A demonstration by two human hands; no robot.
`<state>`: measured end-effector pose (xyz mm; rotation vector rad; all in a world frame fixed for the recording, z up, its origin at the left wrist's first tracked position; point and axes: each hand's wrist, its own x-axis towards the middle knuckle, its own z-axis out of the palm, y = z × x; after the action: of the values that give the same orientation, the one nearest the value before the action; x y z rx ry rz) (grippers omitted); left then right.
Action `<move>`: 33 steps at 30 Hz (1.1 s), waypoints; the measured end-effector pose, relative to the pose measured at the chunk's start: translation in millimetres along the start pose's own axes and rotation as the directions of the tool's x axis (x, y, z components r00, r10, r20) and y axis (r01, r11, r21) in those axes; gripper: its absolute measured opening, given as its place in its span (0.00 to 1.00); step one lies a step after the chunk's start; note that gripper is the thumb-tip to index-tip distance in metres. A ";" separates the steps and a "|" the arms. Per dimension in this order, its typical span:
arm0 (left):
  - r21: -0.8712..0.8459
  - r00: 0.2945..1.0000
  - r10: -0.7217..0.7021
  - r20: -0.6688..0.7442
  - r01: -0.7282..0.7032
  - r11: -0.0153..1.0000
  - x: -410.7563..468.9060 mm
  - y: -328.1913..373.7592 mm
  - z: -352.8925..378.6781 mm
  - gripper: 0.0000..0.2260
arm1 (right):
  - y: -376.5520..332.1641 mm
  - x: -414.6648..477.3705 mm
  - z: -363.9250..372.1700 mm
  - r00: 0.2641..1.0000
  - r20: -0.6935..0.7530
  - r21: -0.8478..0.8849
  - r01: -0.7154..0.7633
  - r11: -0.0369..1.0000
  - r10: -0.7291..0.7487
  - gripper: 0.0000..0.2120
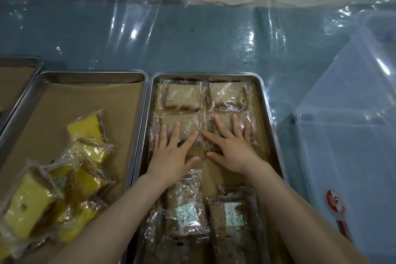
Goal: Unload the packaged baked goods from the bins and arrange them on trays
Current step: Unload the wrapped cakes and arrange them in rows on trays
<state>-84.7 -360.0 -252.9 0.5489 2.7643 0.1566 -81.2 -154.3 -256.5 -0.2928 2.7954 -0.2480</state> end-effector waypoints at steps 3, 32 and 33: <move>-0.013 1.000 0.012 0.026 -0.012 1.000 3.9 -2.1 -3.2 0.30 | 3.5 3.0 -0.9 1.000 -0.014 0.026 0.020 0.999 -0.019 0.32; -0.459 0.993 -0.103 0.057 0.118 0.880 -117.7 11.0 -19.3 0.17 | -21.4 -166.2 -12.9 0.932 -0.073 0.514 -0.270 0.814 0.355 0.15; -0.477 0.994 -0.087 0.064 0.107 0.872 -116.5 8.6 -25.0 0.13 | -21.7 -164.5 -18.3 0.928 -0.071 0.570 -0.264 0.778 0.367 0.14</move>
<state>12.2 -398.5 -194.6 0.2730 2.5620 0.7744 69.3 -135.2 -186.7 0.3584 2.7233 -1.0166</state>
